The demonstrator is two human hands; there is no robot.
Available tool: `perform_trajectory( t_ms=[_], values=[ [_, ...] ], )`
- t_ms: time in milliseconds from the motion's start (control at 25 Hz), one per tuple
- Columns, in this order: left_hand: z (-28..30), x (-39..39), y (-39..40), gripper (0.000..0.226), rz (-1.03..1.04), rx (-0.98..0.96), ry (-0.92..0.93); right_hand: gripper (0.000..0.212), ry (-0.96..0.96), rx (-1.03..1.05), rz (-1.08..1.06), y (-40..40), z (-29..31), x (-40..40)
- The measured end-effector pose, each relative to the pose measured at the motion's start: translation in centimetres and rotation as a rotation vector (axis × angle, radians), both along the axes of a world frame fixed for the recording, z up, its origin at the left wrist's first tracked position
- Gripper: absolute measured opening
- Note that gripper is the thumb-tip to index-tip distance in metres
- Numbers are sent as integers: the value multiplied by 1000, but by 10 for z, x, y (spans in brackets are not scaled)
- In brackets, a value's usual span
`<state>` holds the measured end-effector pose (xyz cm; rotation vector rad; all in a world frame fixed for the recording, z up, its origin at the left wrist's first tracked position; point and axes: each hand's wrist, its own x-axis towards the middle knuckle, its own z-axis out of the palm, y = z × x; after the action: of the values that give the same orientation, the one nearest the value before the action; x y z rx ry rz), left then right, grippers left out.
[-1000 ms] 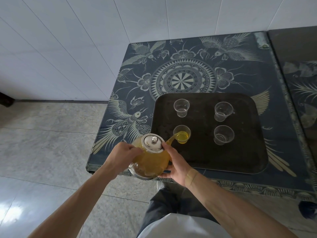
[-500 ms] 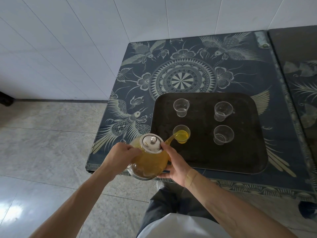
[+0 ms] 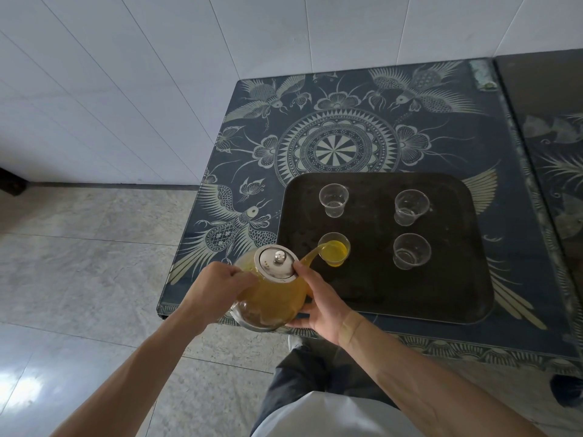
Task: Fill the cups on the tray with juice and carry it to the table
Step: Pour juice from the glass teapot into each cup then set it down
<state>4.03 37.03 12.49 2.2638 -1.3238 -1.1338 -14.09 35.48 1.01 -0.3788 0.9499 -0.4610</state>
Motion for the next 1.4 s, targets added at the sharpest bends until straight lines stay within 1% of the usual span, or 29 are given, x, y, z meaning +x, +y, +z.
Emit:
perform_trajectory(
  t_ms=[160, 320, 440, 680, 840, 1040, 1120, 1240, 1400],
  values=[
    [4, 0, 0, 31, -17, 0, -22, 86, -17, -3, -3, 0, 1, 1],
    [6, -1, 0, 38, -27, -5, -49, 85, -32, 2, -13, 1, 3, 1],
    [9, -1, 3, 35, -37, -13, -32, 83, -37, 1, -9, 2, 4, 1],
    [10, 3, 5, 38, -30, -10, -28, 79, -45, -6, 3, 5, 5, 3],
    [14, 4, 5, 33, -39, -16, -44, 77, -48, 1, 0, 4, 6, 4],
    [14, 3, 5, 37, -25, -14, -51, 69, -54, 6, -6, 4, 8, 3],
    [15, 3, 4, 34, -31, -15, -38, 72, -55, 7, -4, 3, 7, 3],
    [14, 2, 2, 39, -32, -10, -37, 78, -53, 10, 1, 2, 6, 2],
    [13, 1, 1, 41, -29, -23, -26, 78, -57, 7, 4, 1, 6, 0]
  ],
)
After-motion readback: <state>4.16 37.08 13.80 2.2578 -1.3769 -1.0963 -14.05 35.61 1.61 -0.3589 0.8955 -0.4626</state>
